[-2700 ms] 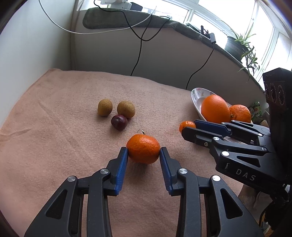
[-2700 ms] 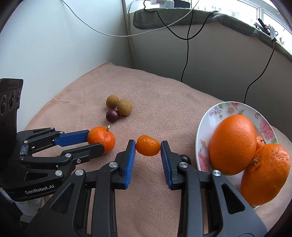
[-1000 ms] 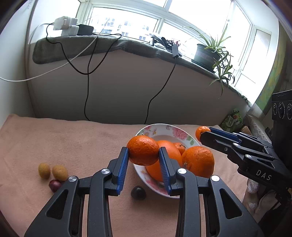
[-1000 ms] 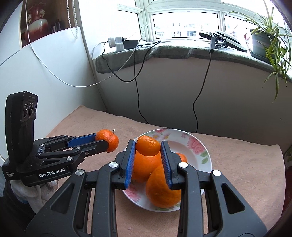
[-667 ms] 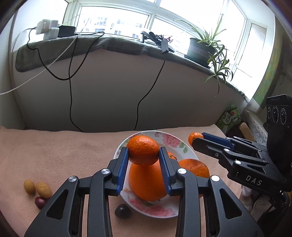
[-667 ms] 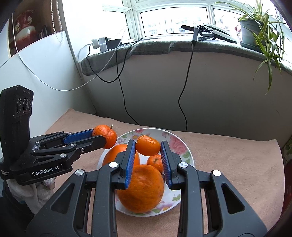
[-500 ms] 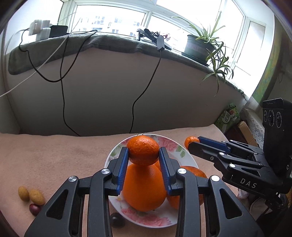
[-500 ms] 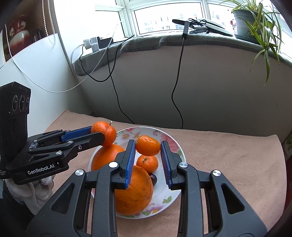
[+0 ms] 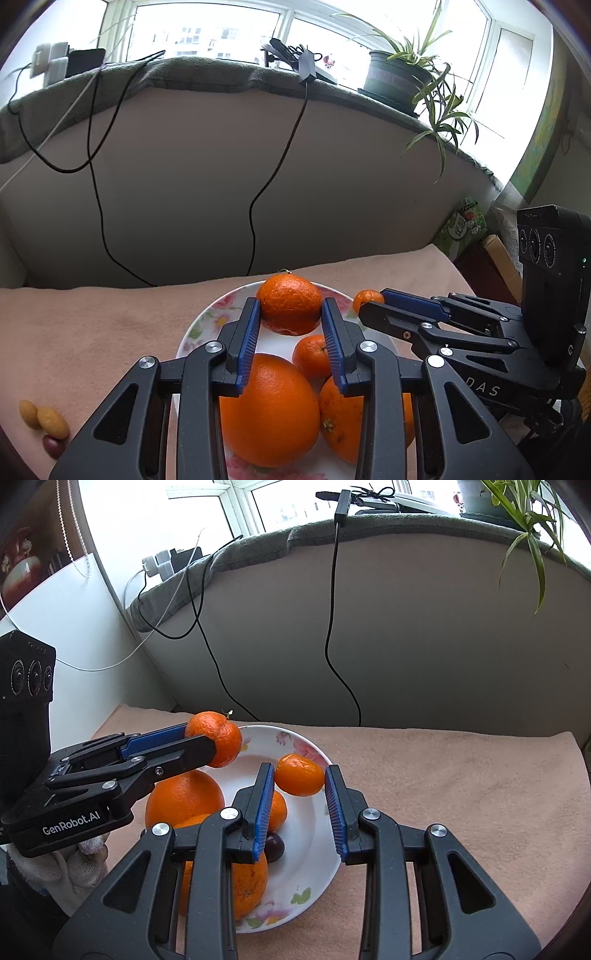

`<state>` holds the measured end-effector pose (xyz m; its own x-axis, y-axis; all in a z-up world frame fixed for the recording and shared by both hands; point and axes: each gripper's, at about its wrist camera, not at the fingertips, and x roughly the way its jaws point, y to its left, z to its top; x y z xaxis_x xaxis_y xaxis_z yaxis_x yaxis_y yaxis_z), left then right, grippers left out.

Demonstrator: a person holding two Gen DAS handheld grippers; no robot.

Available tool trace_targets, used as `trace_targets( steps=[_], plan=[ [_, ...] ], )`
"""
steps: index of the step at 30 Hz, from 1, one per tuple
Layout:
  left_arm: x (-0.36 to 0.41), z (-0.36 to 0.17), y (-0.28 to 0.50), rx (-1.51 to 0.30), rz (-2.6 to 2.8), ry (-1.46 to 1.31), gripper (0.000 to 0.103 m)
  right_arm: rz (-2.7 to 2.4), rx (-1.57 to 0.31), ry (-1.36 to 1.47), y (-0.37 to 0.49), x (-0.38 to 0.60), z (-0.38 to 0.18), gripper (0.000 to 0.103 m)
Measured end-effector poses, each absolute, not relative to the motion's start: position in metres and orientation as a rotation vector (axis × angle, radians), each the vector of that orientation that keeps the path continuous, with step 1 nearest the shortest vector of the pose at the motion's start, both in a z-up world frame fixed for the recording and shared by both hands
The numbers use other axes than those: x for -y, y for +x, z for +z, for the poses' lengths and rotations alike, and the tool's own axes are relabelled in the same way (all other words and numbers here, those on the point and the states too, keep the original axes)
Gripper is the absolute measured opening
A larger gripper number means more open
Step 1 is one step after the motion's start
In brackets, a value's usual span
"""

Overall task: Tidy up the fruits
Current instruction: 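Carry the tangerine with the left gripper while the right gripper carries the kumquat into the plate, then open the left gripper on the tangerine while the right gripper releases the kumquat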

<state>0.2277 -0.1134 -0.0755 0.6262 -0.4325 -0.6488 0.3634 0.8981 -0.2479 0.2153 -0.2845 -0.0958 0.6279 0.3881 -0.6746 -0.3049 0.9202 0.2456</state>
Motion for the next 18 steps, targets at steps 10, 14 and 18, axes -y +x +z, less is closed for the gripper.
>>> trace_targets(
  steps=[10, 14, 18],
  plan=[
    [0.1228, -0.0761, 0.2304, -0.777, -0.455, -0.08, 0.033, 0.411, -0.816, 0.121, 0.2168, 0.2833, -0.1001, 0.03],
    [0.124, -0.0752, 0.231, -0.776, -0.45, -0.079, 0.034, 0.407, -0.815, 0.125, 0.2163, 0.2851, -0.0996, 0.03],
    [0.1223, -0.0712, 0.2277, -0.762, -0.45, -0.077, 0.034, 0.408, -0.818, 0.127, 0.2149, 0.2851, -0.0991, 0.03]
  ],
)
